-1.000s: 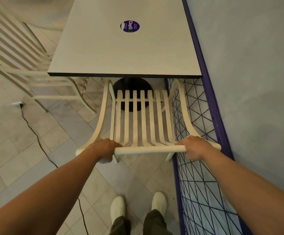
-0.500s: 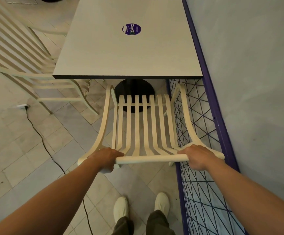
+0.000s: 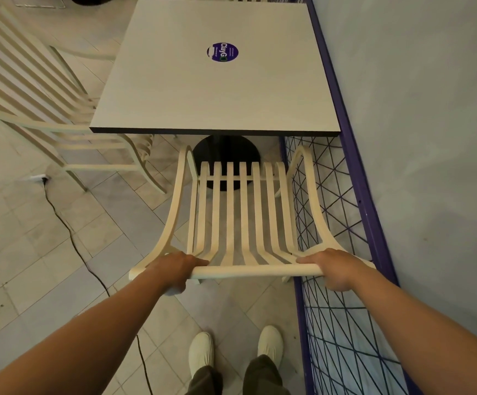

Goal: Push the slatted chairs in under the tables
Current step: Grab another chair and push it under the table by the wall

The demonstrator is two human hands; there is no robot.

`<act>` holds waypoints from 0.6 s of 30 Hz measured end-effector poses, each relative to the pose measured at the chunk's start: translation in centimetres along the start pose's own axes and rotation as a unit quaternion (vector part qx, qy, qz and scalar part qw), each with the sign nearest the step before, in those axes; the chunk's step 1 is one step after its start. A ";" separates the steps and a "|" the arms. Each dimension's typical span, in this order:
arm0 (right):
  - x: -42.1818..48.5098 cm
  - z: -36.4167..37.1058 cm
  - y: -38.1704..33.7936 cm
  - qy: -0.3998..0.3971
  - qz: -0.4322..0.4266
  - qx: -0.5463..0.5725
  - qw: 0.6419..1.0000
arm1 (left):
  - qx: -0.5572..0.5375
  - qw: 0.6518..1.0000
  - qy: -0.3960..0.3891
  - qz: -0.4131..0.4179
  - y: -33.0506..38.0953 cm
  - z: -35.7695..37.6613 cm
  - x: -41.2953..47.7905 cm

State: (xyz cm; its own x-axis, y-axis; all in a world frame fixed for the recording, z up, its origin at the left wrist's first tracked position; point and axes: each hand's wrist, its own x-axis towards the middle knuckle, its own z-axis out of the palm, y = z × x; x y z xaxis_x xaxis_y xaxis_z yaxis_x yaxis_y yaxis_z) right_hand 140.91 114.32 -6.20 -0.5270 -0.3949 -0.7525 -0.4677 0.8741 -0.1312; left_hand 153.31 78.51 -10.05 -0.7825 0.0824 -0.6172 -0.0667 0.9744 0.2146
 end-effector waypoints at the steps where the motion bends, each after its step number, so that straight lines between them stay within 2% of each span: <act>1: 0.0 0.3 0.1 -0.002 -0.001 0.004 1.000 | -0.001 1.000 -0.009 -0.001 0.0 0.2 -0.2; 8: -0.9 2.3 0.6 0.006 0.003 -0.012 1.000 | 0.021 1.000 -0.002 0.006 1.1 1.8 -1.5; 18: -0.2 1.1 0.7 0.030 0.011 -0.005 0.999 | 0.001 1.000 -0.011 -0.001 1.0 -0.1 -0.2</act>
State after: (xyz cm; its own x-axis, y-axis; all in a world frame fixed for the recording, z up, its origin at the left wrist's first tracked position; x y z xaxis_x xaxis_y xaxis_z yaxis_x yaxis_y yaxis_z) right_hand 141.44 115.27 -6.83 -0.5798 -0.3915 -0.7145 -0.4613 0.8806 -0.1082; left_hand 153.36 79.41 -9.66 -0.7691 0.0853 -0.6334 -0.0672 0.9748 0.2129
